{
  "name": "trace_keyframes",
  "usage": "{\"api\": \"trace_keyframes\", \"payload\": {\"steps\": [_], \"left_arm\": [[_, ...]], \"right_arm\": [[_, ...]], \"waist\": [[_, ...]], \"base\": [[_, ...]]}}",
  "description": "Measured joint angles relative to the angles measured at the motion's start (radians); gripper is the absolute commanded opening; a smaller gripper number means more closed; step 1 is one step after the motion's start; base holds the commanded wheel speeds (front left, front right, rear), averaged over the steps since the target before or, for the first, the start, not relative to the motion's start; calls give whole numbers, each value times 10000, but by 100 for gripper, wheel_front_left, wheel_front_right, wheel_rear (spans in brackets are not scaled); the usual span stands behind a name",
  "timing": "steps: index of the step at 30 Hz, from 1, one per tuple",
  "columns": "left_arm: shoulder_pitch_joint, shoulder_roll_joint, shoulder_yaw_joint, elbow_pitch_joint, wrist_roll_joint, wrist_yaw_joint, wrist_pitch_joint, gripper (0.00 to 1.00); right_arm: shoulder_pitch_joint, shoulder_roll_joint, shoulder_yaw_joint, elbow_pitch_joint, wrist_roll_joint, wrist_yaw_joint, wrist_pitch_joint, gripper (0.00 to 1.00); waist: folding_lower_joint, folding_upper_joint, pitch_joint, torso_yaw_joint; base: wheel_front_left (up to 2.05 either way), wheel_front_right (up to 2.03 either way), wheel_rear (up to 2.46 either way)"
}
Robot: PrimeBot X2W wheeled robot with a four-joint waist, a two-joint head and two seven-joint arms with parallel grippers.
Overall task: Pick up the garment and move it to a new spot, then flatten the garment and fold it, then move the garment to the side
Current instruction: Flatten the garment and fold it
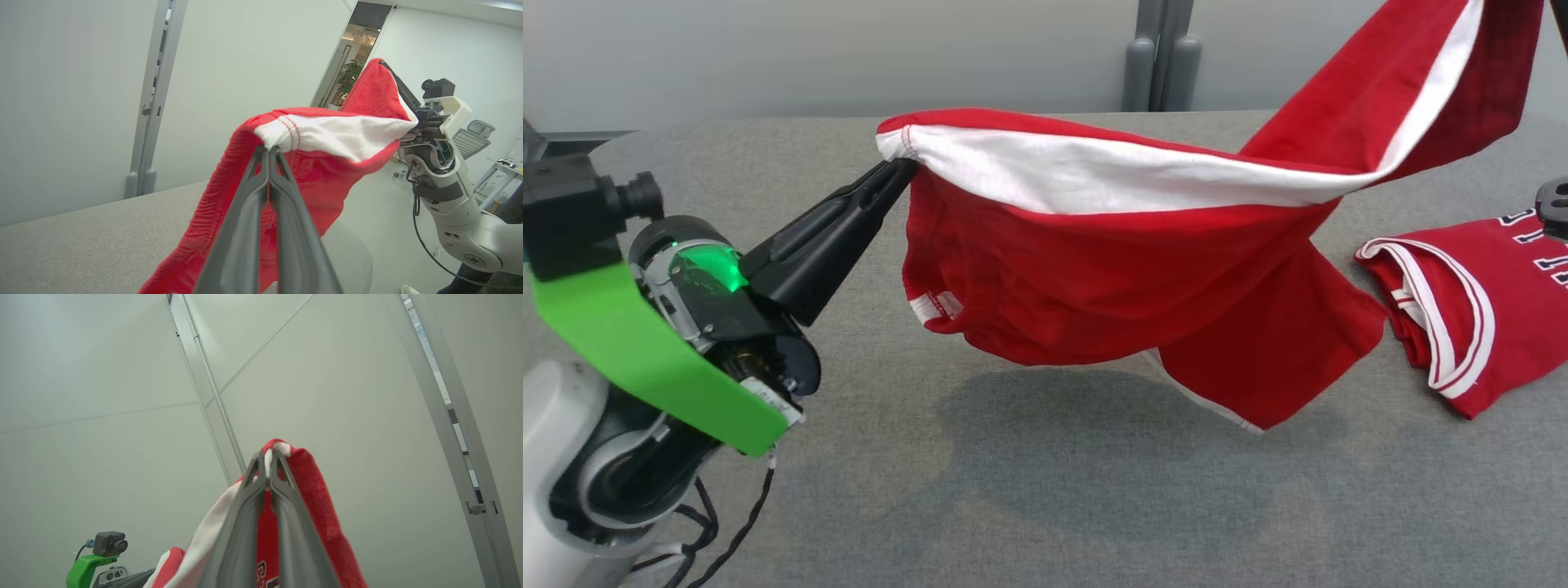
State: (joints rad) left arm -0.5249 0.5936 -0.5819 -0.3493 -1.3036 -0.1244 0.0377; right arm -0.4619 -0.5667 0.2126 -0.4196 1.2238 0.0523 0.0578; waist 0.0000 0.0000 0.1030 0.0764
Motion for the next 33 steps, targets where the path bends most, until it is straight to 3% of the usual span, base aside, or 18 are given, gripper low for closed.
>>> {"api": "trace_keyframes", "payload": {"steps": [3, 5, 10, 16, 18, 20, 25, 29, 33], "left_arm": [[0, 433, 370, -589, -633, 0, 508, 0], [0, 865, 694, -819, -846, 35, 773, 0], [-101, 1488, 1264, -1005, -1580, 629, 1465, 0], [-656, 1557, 1018, 792, -2401, 1490, 2587, 0], [-1246, 1549, 976, 1630, -2242, 1906, 2823, 0], [-2107, 1559, 1095, 2209, -1565, 2226, 2840, 0], [-4835, 1143, 1714, 2272, -230, 2205, 2148, 0], [-5644, 1356, 1277, 2044, 1333, 1825, 1910, 0], [-4755, 1235, 320, 2462, 2332, 1189, 1285, 0]], "right_arm": [[118, -31, -151, -487, 383, -52, 63, 0], [389, -109, -290, -648, 581, -291, 140, 0], [885, -182, -378, -508, 1204, -849, 531, 0], [478, 709, 1243, 677, 1929, -1501, 1636, 0], [-507, 1058, 1246, 1346, 1758, -1791, 1639, 0], [-1968, 1498, 1003, 1868, 1348, -1864, 1429, 0], [-5120, 3112, 173, 2378, 924, -1860, 211, 0], [-5598, 3177, 493, 2642, 389, -1852, -17, 0], [-4616, 3179, 1191, 3275, 61, -1848, -79, 0]], "waist": [[0, 0, 5, -299], [0, 0, 62, -476], [0, 0, 494, -742], [0, 0, 1277, -847], [0, 0, 1556, -854], [1, 0, 1836, -856], [2, 0, 2540, -911], [1, 0, 3103, -1006], [2, 0, 3620, -1130]], "base": [[0, 0, 0], [0, 0, 0], [0, 0, 0], [0, 0, 0], [0, 0, 0], [0, 0, 0], [0, 0, 0], [0, 0, 0], [0, 0, 0]]}}
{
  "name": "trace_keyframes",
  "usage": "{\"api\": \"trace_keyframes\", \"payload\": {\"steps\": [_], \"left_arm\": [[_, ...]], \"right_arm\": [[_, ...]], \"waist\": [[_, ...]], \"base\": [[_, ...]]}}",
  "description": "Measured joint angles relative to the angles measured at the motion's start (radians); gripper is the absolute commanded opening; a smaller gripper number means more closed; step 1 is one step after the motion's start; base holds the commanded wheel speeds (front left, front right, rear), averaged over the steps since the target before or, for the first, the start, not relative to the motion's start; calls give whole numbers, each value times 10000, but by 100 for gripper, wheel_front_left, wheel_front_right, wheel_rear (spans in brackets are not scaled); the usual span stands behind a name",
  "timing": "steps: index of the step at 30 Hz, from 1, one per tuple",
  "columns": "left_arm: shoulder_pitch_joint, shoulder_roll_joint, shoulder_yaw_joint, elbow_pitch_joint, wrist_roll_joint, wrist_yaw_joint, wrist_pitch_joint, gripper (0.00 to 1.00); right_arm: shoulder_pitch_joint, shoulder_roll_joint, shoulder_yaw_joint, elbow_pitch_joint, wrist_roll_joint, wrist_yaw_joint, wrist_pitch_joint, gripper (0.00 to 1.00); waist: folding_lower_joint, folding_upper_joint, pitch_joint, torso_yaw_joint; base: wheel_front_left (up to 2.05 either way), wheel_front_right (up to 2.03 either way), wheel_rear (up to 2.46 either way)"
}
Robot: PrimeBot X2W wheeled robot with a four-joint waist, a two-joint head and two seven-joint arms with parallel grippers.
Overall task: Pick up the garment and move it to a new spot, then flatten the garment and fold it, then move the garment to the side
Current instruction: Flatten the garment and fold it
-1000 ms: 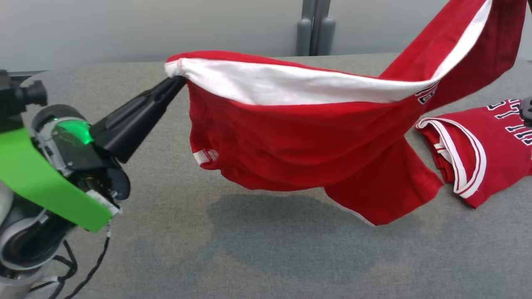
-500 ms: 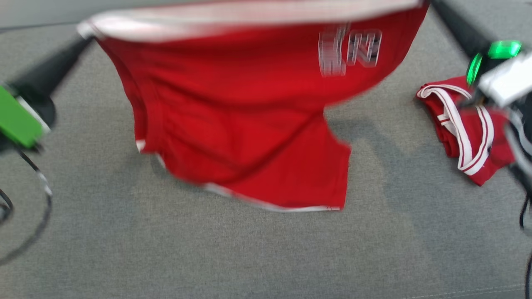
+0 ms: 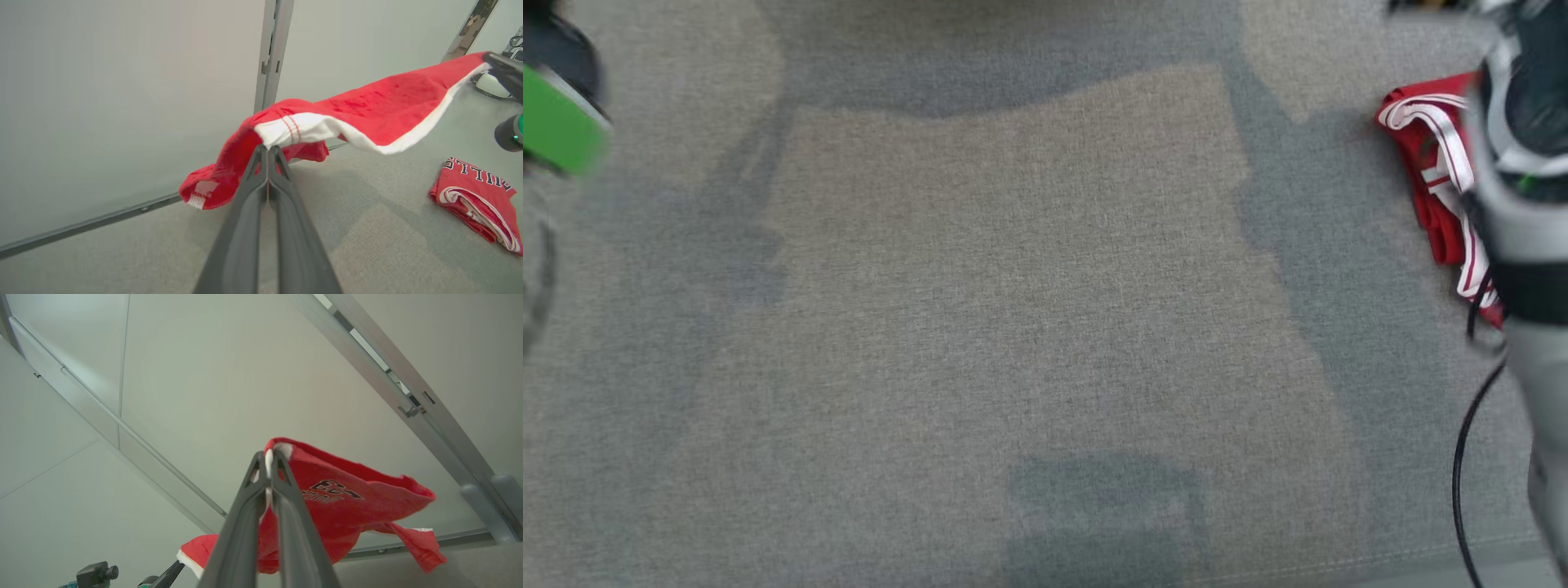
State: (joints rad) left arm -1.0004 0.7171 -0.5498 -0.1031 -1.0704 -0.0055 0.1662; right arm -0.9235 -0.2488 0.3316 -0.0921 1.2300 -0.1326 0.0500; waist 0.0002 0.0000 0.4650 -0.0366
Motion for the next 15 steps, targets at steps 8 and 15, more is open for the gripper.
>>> {"api": "trace_keyframes", "payload": {"steps": [8, 15], "left_arm": [[3939, -917, -1131, 2284, 397, -128, -1714, 0], [5504, -1471, -1124, 3302, 261, -230, -3269, 0]], "right_arm": [[4126, -330, 656, 1022, 221, 301, -134, 0], [5894, -403, 851, 1087, 721, 980, -146, 0]], "waist": [[0, 0, 257, -243], [-2, 0, -282, -235]], "base": [[0, 0, 0], [0, 0, 0]]}}
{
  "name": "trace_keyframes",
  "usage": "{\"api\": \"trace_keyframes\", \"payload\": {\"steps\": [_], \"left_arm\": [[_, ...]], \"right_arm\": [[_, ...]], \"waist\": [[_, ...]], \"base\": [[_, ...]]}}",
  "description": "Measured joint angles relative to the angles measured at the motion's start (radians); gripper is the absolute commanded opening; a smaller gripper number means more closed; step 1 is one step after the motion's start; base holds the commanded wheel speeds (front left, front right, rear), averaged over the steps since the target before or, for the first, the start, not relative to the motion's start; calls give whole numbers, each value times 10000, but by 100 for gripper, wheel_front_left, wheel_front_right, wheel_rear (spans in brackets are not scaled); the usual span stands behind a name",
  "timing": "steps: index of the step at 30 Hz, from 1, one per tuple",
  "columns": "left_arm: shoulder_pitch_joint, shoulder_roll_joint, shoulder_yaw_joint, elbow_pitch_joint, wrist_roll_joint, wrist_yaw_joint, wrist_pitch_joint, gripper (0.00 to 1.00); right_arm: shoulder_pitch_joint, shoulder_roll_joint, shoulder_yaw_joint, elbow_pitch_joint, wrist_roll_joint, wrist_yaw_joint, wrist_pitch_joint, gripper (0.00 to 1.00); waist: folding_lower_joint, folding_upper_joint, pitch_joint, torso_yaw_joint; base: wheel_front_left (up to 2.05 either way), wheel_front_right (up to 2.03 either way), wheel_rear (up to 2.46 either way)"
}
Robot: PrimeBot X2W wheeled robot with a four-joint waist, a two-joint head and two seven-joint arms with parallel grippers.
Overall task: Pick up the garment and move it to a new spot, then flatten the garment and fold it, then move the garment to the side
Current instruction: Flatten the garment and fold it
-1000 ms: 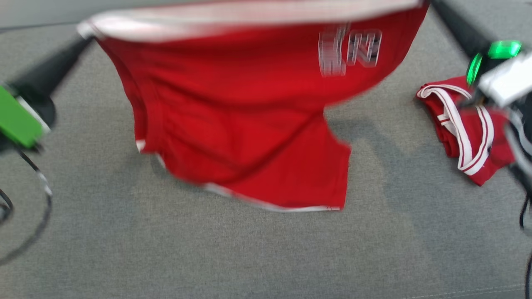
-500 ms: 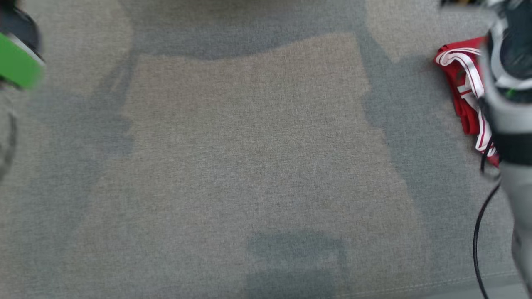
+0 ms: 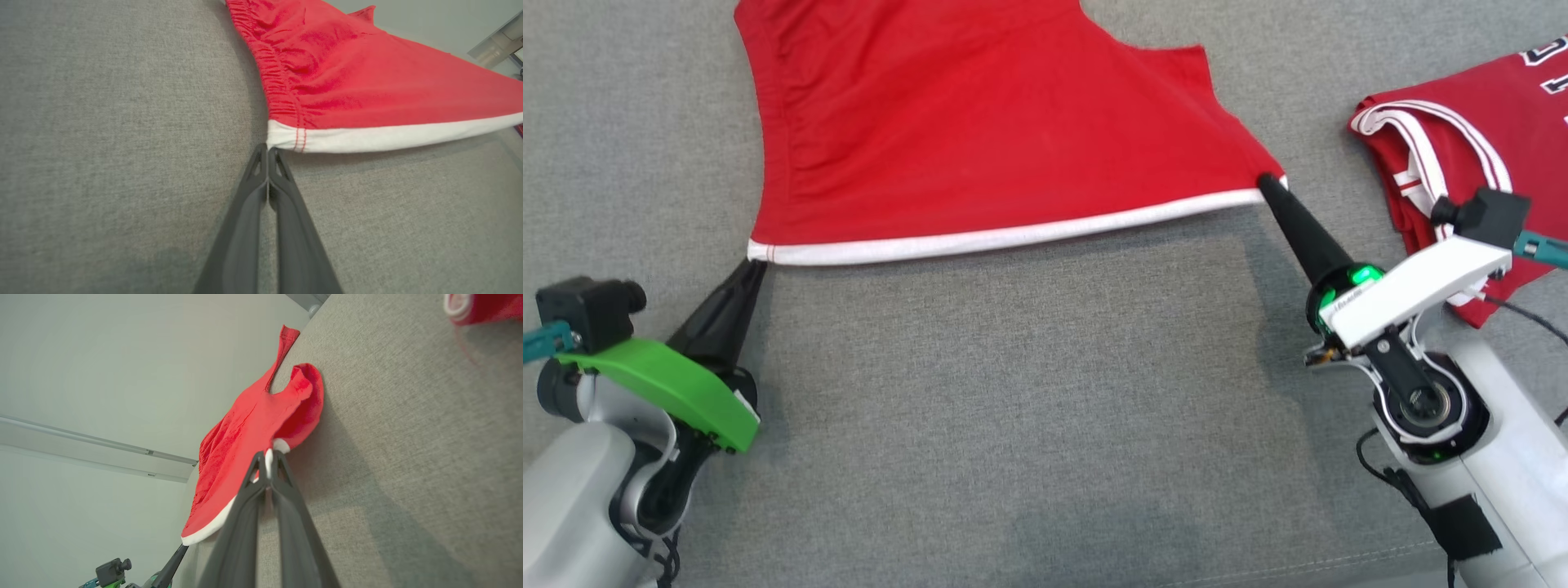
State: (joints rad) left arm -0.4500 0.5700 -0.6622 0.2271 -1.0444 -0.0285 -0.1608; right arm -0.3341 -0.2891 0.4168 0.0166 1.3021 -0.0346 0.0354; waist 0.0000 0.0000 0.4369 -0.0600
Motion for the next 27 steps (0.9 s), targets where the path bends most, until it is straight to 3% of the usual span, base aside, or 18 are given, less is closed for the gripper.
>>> {"api": "trace_keyframes", "payload": {"steps": [6, 16, 27], "left_arm": [[660, -79, -249, 232, 121, -268, -596, 0], [1426, 186, -199, 61, 169, -343, -696, 0], [1476, -320, 13, 299, 4, -343, -702, 0]], "right_arm": [[1053, -407, 401, -245, 73, 435, 201, 0], [2605, -886, 499, -1218, 376, 458, 357, 0], [2005, -1197, 732, -267, -805, 328, 228, 0]], "waist": [[-1, 0, -569, 34], [-1, 0, -1368, 198], [-1, 0, -881, 174]], "base": [[0, 0, 0], [0, 0, 0], [0, 0, 0]]}}
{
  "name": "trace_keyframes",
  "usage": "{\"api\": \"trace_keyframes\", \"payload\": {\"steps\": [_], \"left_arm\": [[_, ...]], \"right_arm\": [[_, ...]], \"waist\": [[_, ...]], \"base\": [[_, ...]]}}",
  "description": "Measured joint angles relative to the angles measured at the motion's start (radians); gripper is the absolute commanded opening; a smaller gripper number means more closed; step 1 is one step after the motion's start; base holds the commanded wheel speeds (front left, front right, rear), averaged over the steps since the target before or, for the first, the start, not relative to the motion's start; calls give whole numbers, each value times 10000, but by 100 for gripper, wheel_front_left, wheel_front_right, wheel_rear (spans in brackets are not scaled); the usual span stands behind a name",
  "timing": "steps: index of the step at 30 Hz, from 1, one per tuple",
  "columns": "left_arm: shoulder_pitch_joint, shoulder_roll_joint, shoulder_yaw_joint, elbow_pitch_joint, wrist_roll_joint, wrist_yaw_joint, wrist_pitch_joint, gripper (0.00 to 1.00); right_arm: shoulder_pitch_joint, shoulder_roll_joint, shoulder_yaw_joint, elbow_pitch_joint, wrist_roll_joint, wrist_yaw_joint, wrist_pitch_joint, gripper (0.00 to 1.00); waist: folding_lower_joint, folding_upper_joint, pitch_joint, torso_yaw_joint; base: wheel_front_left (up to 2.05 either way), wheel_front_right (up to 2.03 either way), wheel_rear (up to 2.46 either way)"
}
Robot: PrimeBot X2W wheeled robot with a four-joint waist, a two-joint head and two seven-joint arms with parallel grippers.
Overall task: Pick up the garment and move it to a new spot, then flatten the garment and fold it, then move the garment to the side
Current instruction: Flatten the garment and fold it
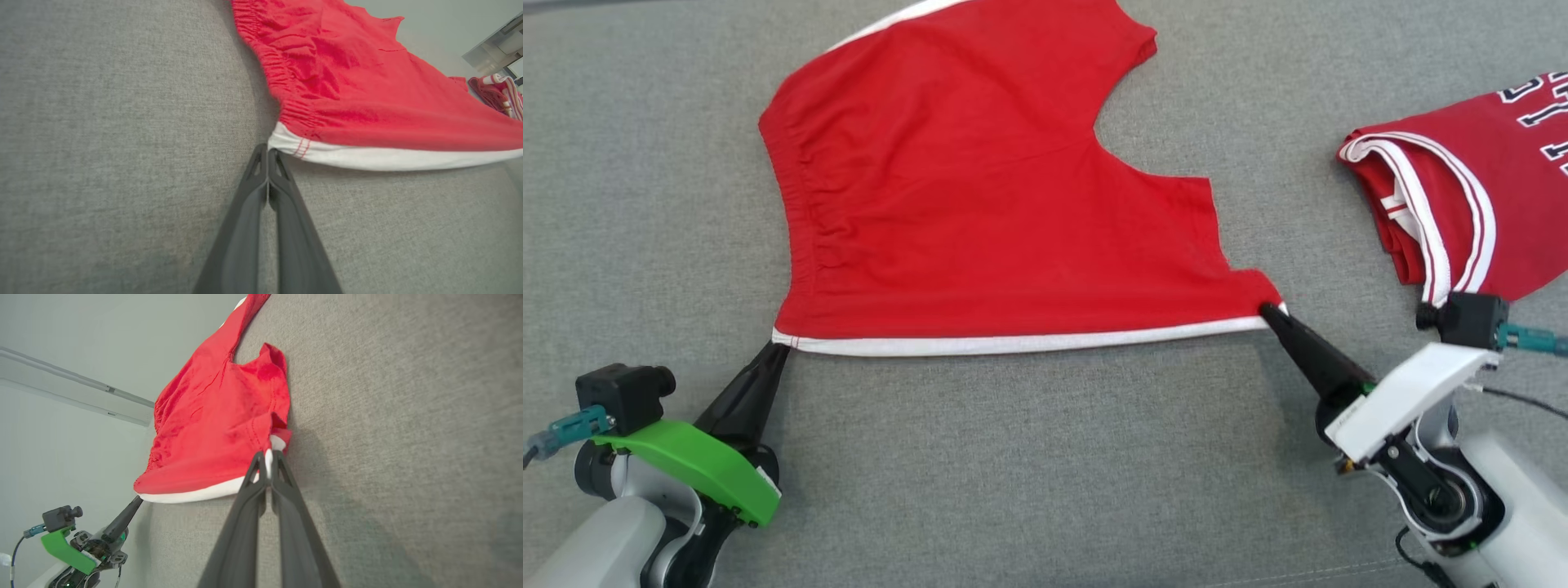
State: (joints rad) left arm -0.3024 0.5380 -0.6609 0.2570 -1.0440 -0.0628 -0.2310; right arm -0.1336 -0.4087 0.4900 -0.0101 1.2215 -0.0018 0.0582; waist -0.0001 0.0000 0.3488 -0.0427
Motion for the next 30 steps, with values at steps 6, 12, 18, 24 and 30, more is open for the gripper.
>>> {"api": "trace_keyframes", "payload": {"steps": [6, 12, 18, 24, 30], "left_arm": [[-365, -222, -249, 435, 44, -90, 0, 3], [-714, -291, -347, 746, 56, -263, 12, 16], [-620, -316, -535, 980, -198, -424, 353, 2], [-386, -109, -836, 861, -619, -525, 951, 12], [-339, -102, -961, 623, -629, -612, 1202, 100]], "right_arm": [[-978, -98, 560, 746, -1158, 19, 10, 0], [-1137, -186, 1147, 1168, -1877, 234, 40, 2], [-1138, -4, 1641, 1321, -2247, 481, 8, 3], [-1135, 29, 1685, 1551, -2443, 487, -203, 23], [-1142, -102, 1649, 1871, -3074, 424, -504, 100]], "waist": [[0, 0, 492, -83], [0, 0, 593, -46], [0, 0, 318, 17], [0, 0, -36, -16], [0, 0, -311, -33]], "base": [[0, 0, 0], [0, 0, 0], [0, 0, 0], [0, 0, 0], [0, 0, 0]]}}
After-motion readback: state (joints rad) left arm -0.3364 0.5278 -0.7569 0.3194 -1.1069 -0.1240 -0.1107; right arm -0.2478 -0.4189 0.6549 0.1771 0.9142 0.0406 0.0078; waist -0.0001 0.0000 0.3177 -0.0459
